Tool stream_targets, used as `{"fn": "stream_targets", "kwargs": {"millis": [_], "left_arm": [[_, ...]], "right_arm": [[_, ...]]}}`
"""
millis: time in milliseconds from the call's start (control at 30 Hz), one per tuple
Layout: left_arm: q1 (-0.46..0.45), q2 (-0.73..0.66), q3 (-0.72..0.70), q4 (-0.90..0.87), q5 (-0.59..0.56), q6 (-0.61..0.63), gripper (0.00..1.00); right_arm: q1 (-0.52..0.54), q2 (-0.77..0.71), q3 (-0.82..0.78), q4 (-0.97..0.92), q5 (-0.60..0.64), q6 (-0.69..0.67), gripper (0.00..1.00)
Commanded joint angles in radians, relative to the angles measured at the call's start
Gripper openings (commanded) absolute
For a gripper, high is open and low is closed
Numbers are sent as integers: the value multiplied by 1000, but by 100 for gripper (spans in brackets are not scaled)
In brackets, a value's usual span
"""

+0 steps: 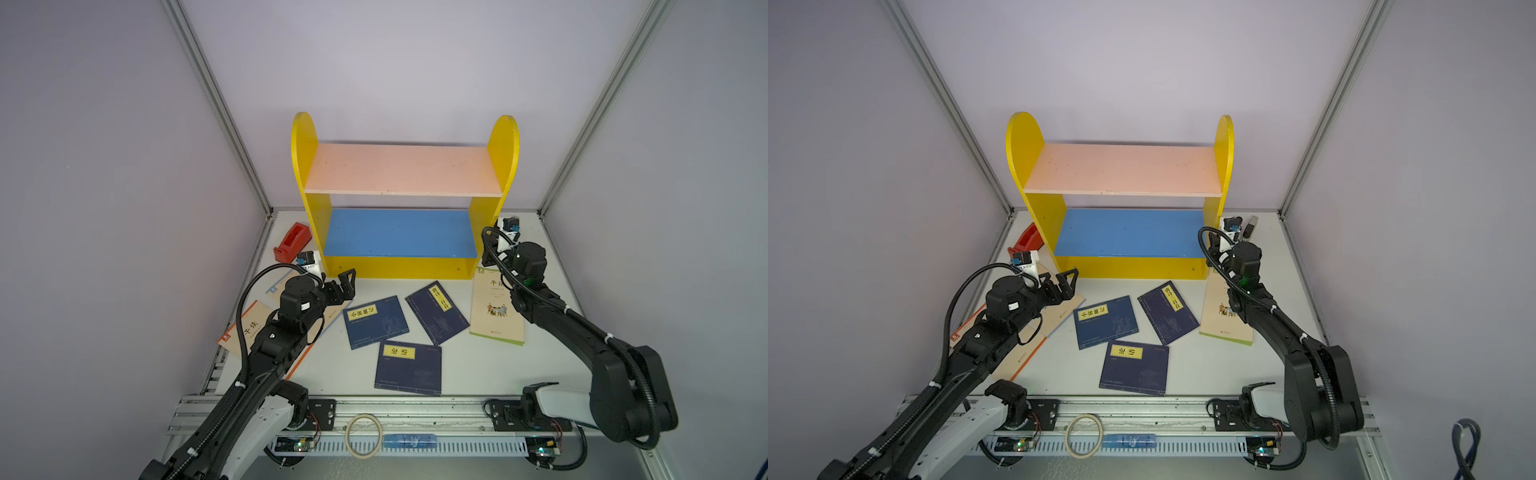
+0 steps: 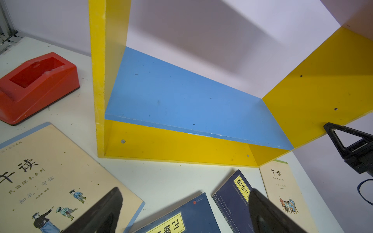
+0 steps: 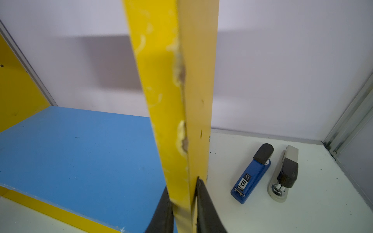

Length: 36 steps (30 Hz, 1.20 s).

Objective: Stacking books/files
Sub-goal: Move the bookshelf to the top-center of the table, then pick up the book from the middle-right of the table.

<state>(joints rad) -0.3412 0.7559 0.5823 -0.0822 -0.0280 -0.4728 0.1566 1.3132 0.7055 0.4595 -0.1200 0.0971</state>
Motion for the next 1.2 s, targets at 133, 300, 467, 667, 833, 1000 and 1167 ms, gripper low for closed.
{"fn": "stream_targets", "kwargs": {"millis": [133,300,467,667,833,1000,1167], "left_arm": [[-1,3,11,-1,2,-7,100],[-1,-1,14,-11,-17,-20,100],[-1,2,48,-72,-66,-59,100],[0,-47,34,-45,-63,-103,100],[93,-182,-58,15,33,-266,100],[182,-183,13,-121,183,-397,100],[31,-55,82,-247,225,-529,100]], "right_arm": [[5,-13,-13,33,-117,81,39],[5,-60,-48,36,-65,126,58],[5,-123,-115,40,-6,208,70],[5,-300,-171,-100,209,318,79],[5,-475,-290,-229,331,473,85],[0,-501,-210,-584,376,556,90],[-106,-381,-53,-878,243,583,95]]}}
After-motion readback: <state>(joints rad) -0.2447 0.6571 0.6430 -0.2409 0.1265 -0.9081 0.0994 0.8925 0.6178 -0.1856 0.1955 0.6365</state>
